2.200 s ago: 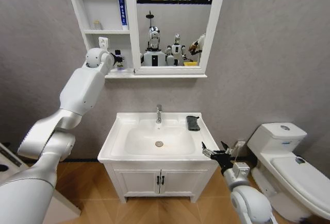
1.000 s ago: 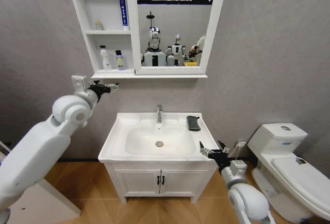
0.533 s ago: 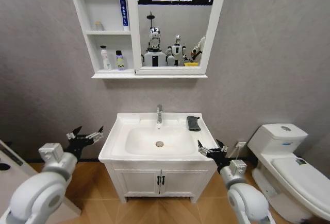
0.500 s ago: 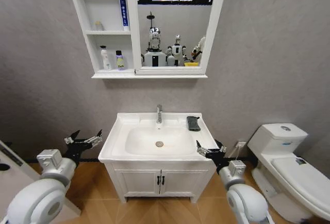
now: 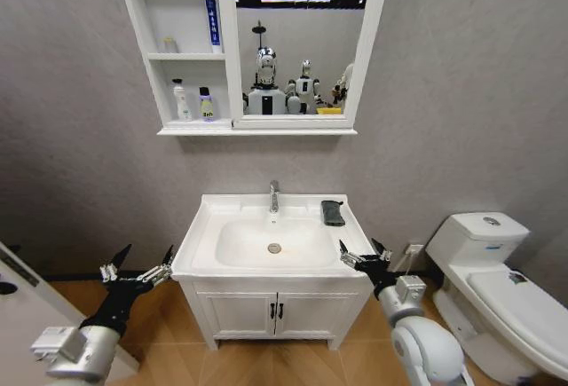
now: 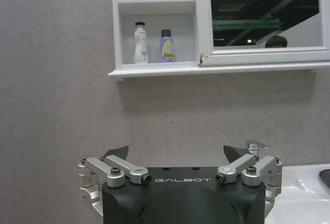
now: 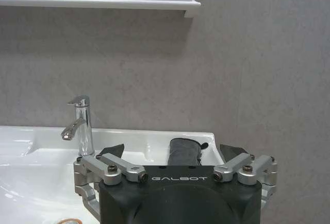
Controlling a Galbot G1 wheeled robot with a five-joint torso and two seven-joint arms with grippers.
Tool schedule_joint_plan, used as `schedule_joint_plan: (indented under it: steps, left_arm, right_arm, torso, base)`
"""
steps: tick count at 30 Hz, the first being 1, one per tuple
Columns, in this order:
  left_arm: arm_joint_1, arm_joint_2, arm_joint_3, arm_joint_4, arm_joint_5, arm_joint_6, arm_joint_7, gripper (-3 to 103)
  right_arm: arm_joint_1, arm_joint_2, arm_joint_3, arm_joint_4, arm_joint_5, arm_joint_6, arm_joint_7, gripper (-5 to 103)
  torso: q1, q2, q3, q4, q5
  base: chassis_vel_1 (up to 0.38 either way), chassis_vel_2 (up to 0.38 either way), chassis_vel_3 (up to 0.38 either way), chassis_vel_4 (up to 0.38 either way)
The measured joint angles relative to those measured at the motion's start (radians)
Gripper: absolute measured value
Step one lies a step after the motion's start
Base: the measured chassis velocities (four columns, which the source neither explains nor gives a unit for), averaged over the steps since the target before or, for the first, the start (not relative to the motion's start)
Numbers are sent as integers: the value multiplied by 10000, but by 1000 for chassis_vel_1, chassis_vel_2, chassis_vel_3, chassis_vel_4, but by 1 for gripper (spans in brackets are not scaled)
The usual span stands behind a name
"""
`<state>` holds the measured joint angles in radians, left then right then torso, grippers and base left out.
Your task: Move facial cleanser and shampoo from washbasin to cabinet, then wipe washbasin with towel.
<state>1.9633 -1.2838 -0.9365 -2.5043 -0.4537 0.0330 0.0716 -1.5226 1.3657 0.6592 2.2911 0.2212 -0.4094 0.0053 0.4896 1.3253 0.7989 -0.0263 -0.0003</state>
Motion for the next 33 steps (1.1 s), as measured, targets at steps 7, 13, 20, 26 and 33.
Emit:
schedule_joint_plan:
  steps: [7,13,20,26,33]
  left_arm:
    - [634,-403,453,238,669,-951,1404,100]
    - [452,-344,459,323,443,-3,855,100]
    - [-233,-269,363,286,308,1397,-457,100]
    - [-235,-314,432,124,438,1697,-796,100]
    - [-221,-316,439,106,469,1714,-817,100]
  right_arm:
    - [35,-80,88,17,51,-35,24,100]
    - [63,-97,78,29,52,-62,38,100]
    - [19,-109,123,74,76,-46,31,100]
    - [-57,-96,206,90,89,23,26,100]
    - [-114,-97,214,174,120,65,35,100]
  torso:
    - [0,0,0,1,1]
    - [0,0,0,1,0]
    - [1,0,1,0,-1]
    - [1,-1,1,1,0]
    - [1,-1,1,1,0]
  base:
    - [0,0,0,0]
    - [0,0,0,0]
    - [0,0,0,0]
    - [0,0,0,0]
    - [0,0,0,0]
